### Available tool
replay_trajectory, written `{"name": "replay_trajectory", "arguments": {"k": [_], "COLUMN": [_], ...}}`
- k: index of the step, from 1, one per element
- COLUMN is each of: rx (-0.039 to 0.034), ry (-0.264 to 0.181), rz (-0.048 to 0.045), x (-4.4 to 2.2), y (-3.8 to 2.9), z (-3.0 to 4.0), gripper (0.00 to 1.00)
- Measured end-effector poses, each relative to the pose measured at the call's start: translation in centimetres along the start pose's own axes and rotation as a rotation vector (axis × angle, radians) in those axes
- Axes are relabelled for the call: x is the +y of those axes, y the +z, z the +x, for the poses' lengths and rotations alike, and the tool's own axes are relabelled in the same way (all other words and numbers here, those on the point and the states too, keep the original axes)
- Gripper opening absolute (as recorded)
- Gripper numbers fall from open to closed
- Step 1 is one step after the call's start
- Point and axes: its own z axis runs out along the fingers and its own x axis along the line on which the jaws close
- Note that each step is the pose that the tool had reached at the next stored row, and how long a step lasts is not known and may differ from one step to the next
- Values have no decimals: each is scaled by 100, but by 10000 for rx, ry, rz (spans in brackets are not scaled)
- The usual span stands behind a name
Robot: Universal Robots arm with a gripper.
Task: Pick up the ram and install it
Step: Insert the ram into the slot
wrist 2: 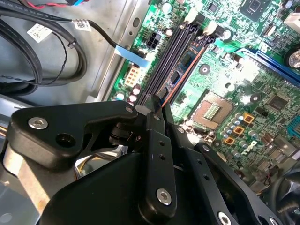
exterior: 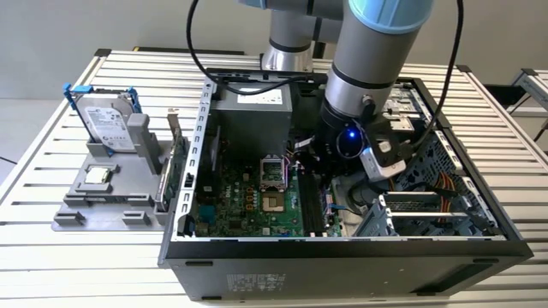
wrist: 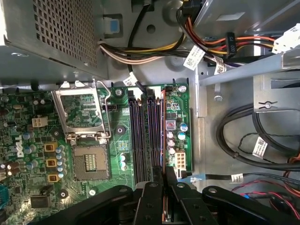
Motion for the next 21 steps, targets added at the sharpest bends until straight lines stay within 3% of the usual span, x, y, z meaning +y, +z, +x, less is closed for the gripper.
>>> {"name": "replay_trajectory", "arguments": {"k": [9, 17, 21], "rx": [36, 113, 115], "ry": [-7, -10, -11], "rz": [1, 5, 9], "x": [4, 7, 8], "y": [105, 185, 194], "z": [-1, -4, -15], "gripper": [0, 0, 0]}}
